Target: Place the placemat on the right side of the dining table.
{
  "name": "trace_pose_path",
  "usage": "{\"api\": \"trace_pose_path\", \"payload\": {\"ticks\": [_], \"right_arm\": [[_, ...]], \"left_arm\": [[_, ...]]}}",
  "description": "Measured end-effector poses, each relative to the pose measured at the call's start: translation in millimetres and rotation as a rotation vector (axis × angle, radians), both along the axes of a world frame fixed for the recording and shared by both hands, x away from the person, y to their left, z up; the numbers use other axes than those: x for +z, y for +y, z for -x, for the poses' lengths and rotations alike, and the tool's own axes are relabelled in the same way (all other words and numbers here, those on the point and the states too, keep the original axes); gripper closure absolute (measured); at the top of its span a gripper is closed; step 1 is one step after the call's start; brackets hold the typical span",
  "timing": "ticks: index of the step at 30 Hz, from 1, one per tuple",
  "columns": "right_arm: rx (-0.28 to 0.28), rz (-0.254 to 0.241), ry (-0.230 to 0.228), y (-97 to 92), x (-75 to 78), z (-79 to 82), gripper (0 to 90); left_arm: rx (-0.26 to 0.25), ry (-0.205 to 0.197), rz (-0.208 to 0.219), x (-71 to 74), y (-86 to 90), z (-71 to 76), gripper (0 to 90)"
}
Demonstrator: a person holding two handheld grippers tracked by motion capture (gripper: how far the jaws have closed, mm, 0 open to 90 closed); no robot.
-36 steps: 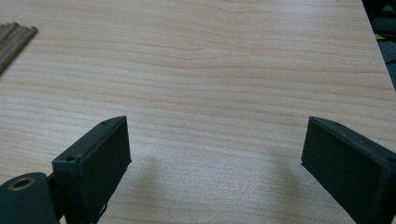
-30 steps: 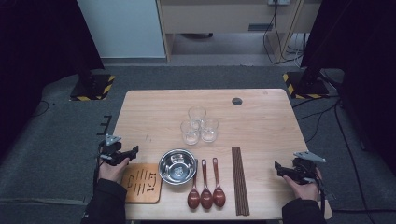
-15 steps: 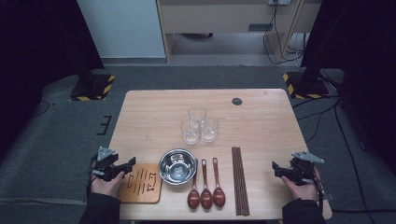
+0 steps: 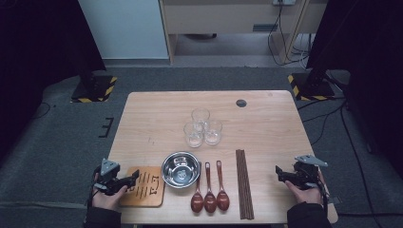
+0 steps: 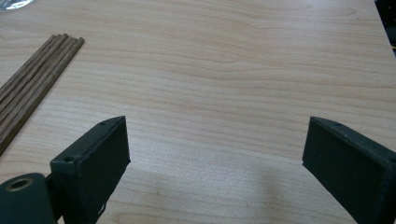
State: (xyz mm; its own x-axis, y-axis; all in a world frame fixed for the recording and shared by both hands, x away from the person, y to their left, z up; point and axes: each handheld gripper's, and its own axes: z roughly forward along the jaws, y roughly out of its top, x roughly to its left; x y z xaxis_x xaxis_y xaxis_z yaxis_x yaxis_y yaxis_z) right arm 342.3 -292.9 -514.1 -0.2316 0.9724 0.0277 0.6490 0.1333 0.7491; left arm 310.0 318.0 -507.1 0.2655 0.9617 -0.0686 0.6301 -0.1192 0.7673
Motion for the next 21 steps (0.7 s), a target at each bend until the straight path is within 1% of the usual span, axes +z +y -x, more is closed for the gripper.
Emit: {"api": "trace_pose_path", "payload": {"ticks": [2,3,5,8,11,12,15,17,21], "right_arm": [[0.002,0.003,0.002,0.9,-0.8,0.2,7.2],[0.009,0.007,0.006,1.1,-1.1,0.1,7.1],[0.012,0.006,0.009,1.5,-1.5,-0.1,7.1],[0.013,0.002,0.011,1.6,-1.3,-0.4,7.1],[0.016,0.003,0.008,2.1,-1.7,-0.9,7.0],[0.013,0.001,0.011,2.7,-1.5,-1.0,7.0],[0.017,-0.001,0.014,3.4,-1.5,-0.9,7.0],[0.023,0.0,0.013,3.9,-1.7,-0.7,6.9],[0.022,-0.001,0.012,3.2,-1.9,-0.2,6.9]], "left_arm": [[-0.001,0.002,-0.006,-0.6,-0.7,-0.2,15.7],[-0.005,0.01,-0.012,-2.4,-1.7,-0.5,15.5],[-0.004,0.013,-0.012,-3.6,-2.2,-0.8,15.5],[-0.009,0.031,-0.017,-7.8,-3.9,-2.1,15.3],[-0.014,0.039,-0.022,-10.0,-5.3,-3.0,15.0],[-0.015,0.043,-0.016,-11.8,-6.6,-3.9,15.0],[-0.019,0.051,-0.022,-13.2,-7.2,-4.8,14.8],[-0.026,0.058,-0.014,-15.1,-8.4,-5.8,14.9],[-0.033,0.067,-0.014,-17.1,-10.1,-7.0,14.9]]}}
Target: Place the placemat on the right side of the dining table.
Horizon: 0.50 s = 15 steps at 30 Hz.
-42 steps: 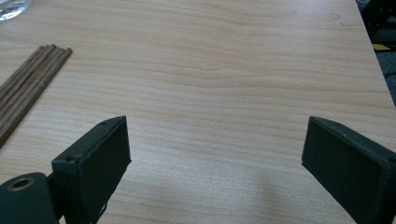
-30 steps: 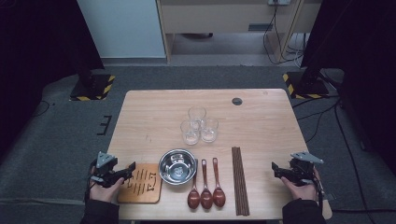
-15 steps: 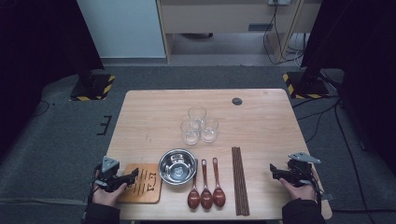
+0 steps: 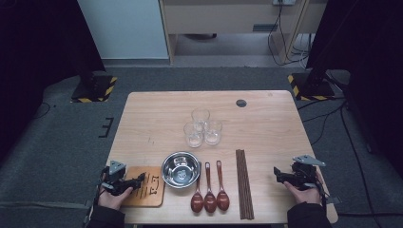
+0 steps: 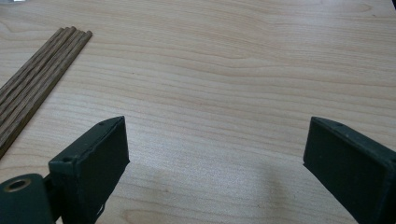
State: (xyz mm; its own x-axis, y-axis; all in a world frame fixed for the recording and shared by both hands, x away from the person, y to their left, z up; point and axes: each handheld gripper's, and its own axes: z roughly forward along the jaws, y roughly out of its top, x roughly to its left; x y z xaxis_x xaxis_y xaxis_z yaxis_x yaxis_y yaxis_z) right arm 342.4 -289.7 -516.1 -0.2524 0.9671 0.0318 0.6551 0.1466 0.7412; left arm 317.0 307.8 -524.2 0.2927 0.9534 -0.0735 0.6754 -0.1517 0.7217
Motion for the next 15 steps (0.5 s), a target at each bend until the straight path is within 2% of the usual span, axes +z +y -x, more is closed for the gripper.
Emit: {"api": "trace_pose_path", "payload": {"ticks": [15], "right_arm": [[0.013,-0.013,0.001,3.8,1.4,-2.8,6.5]], "left_arm": [[0.025,0.032,0.04,-3.5,6.4,-7.1,14.6]]}}
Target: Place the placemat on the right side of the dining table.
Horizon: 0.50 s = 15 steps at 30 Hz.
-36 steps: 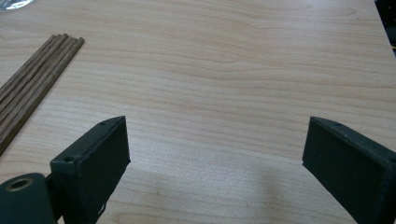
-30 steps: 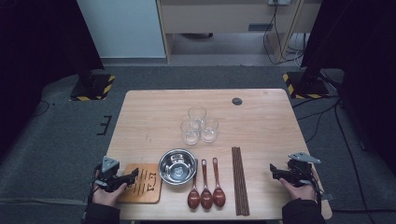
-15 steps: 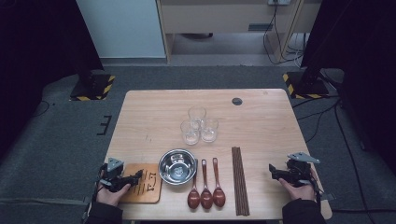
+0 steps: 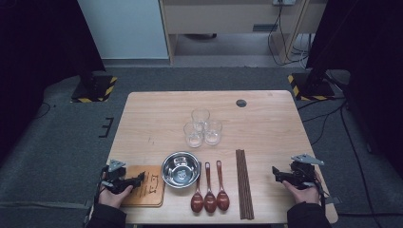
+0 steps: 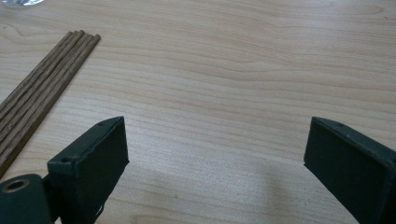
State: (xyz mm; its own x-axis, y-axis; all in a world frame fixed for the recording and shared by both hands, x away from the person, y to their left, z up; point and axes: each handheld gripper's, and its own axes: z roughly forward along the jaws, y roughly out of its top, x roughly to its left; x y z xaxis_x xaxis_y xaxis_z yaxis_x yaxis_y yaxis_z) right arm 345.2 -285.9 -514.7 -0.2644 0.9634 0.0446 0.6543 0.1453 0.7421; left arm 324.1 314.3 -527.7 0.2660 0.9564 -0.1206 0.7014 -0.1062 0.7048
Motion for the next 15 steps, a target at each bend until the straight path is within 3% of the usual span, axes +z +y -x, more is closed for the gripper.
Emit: {"api": "trace_pose_path", "payload": {"ticks": [9,15], "right_arm": [[0.007,-0.005,-0.003,4.2,2.2,-1.1,6.3],[0.012,-0.013,-0.028,10.8,9.8,-2.3,6.7]], "left_arm": [[0.012,0.013,0.01,0.2,4.2,-1.8,15.7],[0.011,0.004,0.01,-0.6,4.4,-0.8,15.7]]}}
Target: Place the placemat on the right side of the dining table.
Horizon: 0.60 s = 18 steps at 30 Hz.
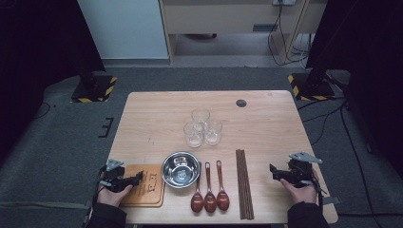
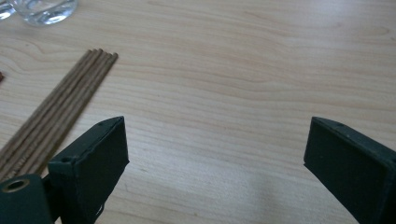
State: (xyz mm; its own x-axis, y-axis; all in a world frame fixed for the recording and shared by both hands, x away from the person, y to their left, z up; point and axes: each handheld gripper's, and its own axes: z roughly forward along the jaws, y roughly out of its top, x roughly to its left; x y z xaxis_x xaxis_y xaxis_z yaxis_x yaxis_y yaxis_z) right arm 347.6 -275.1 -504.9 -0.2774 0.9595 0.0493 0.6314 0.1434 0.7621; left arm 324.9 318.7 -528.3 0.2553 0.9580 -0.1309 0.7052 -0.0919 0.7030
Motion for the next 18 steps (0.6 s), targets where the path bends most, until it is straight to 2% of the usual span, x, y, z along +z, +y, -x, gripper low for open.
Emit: {"api": "trace_pose_path", "payload": {"ticks": [10,18], "right_arm": [[0.041,-0.014,-0.044,24.1,17.4,-4.0,7.3],[0.074,-0.059,-0.086,50.7,36.5,-11.4,6.8]], "left_arm": [[0.012,0.001,0.007,0.8,-1.0,1.5,19.5],[0.016,-0.004,0.009,0.6,-0.8,2.4,20.4]]}}
